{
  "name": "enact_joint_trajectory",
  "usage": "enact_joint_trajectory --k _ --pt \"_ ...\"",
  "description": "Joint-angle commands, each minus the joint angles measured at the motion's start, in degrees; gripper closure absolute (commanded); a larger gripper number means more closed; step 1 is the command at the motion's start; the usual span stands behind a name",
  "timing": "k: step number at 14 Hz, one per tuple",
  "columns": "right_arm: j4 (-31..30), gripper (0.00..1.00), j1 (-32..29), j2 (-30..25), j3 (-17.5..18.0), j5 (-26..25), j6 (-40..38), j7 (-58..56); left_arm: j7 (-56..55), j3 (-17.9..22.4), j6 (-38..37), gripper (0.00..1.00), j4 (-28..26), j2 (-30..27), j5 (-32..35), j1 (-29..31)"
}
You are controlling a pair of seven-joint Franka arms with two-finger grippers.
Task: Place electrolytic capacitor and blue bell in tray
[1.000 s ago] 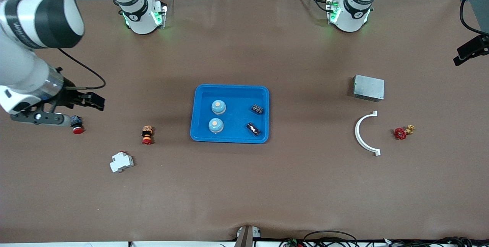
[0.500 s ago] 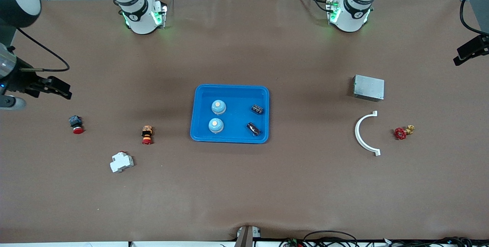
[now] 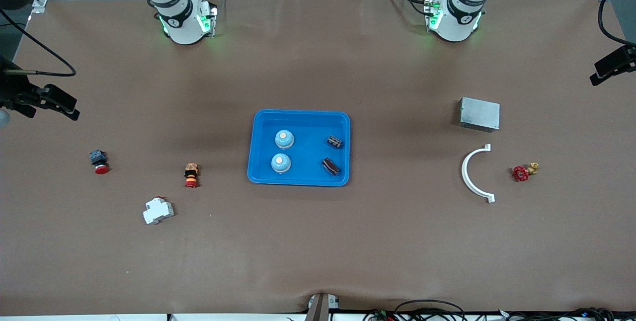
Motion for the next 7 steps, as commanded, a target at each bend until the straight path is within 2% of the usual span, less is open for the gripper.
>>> enact_joint_trajectory --k 1,4,7 --pt "-0.06 0.00 -0.78 -0.91 0.80 -0.75 -0.63 -0.27 0.85 0.62 0.37 0.00 -0.05 -0.58 -1.25 -0.42" --pt "0.73 0.00 -0.78 -1.35 0.80 -0.75 -1.77 -0.18 0.86 0.62 0.28 0.00 1.79 0.12 -1.25 -0.51" --pt "4.07 0.00 -0.78 -0.82 0.89 -0.05 -6.68 0.61 0.68 0.62 0.28 0.00 1.80 0.21 -1.17 -0.51"
